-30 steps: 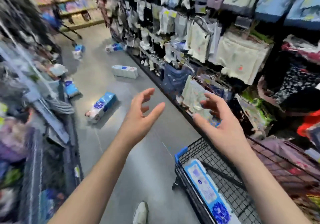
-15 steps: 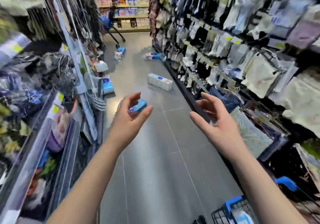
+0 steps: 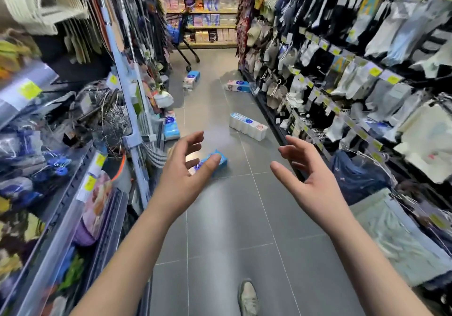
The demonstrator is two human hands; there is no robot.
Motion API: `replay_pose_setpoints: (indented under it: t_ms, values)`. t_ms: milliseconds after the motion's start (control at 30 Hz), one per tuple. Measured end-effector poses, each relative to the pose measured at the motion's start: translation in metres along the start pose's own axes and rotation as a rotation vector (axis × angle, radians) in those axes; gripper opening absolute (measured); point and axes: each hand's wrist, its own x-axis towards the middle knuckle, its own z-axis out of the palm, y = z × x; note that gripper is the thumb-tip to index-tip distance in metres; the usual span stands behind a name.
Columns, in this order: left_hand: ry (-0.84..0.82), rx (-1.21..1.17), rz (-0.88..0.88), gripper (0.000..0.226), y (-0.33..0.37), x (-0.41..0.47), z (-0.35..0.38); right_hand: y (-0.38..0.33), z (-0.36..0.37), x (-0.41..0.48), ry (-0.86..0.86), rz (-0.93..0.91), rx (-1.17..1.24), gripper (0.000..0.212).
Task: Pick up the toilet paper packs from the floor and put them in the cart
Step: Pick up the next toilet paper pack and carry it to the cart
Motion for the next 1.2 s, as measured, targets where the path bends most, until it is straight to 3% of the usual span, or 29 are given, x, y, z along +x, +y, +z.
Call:
replay_pose_setpoints:
  t_ms: [233, 533, 667, 800, 1200]
  values:
    - [0.045, 0.076, -0.010, 0.067, -0.023, 0.109, 0.019, 0.043, 0.015, 0.126, -0.049, -0.053, 0.074, 0.056]
    - [0.122, 0.116, -0.089, 0.074, -0.048, 0.236, 0.047, 0.098, 0.027, 0.280, -0.163, 0.007, 0.230, 0.053]
    - [0.144, 0.141, -0.100, 0.062, -0.057, 0.283, 0.049, 0.115, 0.045, 0.331, -0.192, 0.010, 0.245, 0.051]
    - [0.163, 0.177, -0.104, 0.057, -0.081, 0.333, 0.041, 0.130, 0.072, 0.382, -0.203, 0.016, 0.231, 0.060]
    - [0.179, 0.128, -0.145, 0.055, -0.173, 0.519, -0.028, 0.152, 0.188, 0.563, -0.248, 0.058, 0.153, 0.052]
